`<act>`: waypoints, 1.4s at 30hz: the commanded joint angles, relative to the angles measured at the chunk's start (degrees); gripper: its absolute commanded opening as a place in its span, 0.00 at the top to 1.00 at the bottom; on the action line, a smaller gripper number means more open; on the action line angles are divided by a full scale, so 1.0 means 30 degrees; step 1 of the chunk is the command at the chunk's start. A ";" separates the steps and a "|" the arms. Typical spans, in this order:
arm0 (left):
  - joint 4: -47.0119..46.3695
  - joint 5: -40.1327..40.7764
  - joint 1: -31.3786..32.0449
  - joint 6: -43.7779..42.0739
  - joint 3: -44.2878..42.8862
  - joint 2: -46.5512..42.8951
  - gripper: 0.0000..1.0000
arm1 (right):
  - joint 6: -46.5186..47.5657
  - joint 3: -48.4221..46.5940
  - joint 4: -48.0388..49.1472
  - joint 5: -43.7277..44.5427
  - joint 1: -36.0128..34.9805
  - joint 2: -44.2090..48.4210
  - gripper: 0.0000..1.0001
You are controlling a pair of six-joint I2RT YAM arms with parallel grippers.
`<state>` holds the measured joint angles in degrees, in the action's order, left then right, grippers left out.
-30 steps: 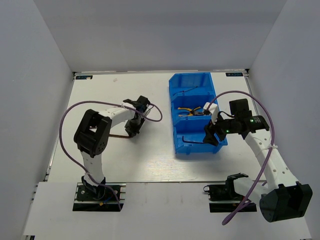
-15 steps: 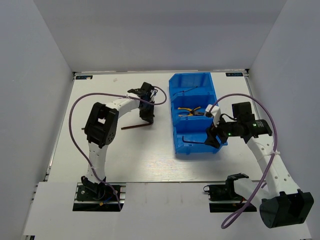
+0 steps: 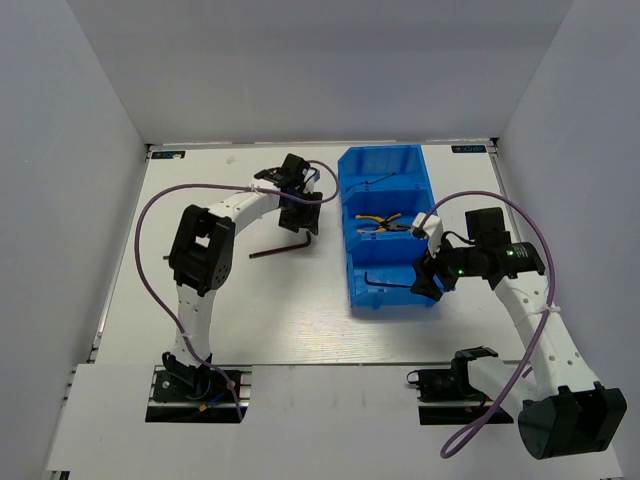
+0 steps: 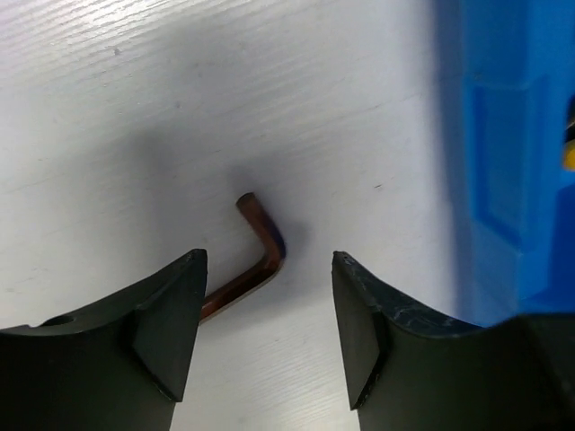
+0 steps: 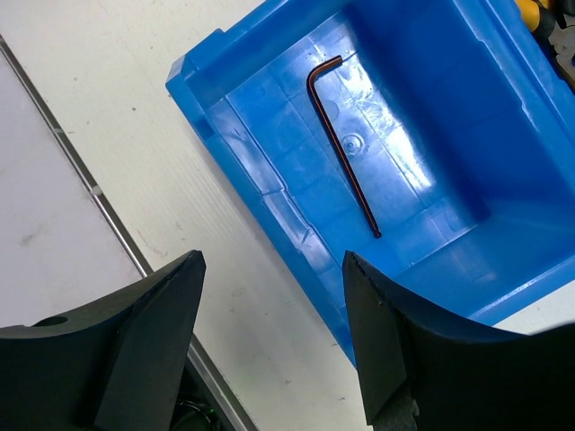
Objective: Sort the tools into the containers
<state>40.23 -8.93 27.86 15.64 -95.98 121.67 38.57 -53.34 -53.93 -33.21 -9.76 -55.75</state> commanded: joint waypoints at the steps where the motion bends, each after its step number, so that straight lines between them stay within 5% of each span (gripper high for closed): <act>1: 0.1005 0.0982 -0.0057 -0.3478 0.0585 -0.1500 0.32 | 0.0269 0.0144 -0.0099 -0.0384 0.0118 0.0272 0.31; 7: 0.0070 0.3149 -0.0057 -0.6674 0.4745 -0.3610 0.33 | 0.0269 0.0115 -0.0157 -0.0531 0.0177 0.0212 0.31; 19: -0.0870 0.5318 0.0146 -0.8904 0.6593 -0.3290 0.45 | 0.0269 -0.0296 -0.0802 -0.0502 0.0206 0.0213 0.31; 26: -0.1485 0.6375 0.0529 -0.7209 0.9141 -0.2704 0.83 | 0.0240 -0.0296 -0.0978 -0.0326 0.0352 0.0564 0.31; 27: -0.1688 0.6375 0.0529 -0.6973 0.9143 -0.2907 0.96 | 0.0211 -0.0325 -0.0978 -0.0326 0.0440 0.0622 0.31; 33: -0.1485 0.5234 0.0529 -0.5945 0.8502 -0.6711 1.00 | 0.0035 -0.0647 -0.0832 -0.0385 0.0382 0.0418 0.31; 36: -0.1835 0.2866 0.0529 -0.5945 0.7301 -0.9056 1.00 | -0.0315 -0.0618 -0.0365 -0.0268 0.0382 0.0447 0.42; 39: -0.3093 -0.0469 0.0995 -0.5945 0.6392 -1.0637 1.00 | -0.0931 -0.0530 0.0425 0.0025 0.0382 0.0301 0.78; 42: -0.3712 -0.1328 0.1173 -0.5332 0.6184 -1.1054 1.00 | -0.1312 -0.0560 0.0836 0.0026 0.0324 0.0271 0.93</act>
<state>33.50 -4.82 30.39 -2.20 -74.50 93.14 36.38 -53.36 -54.30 -32.97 -8.91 -54.85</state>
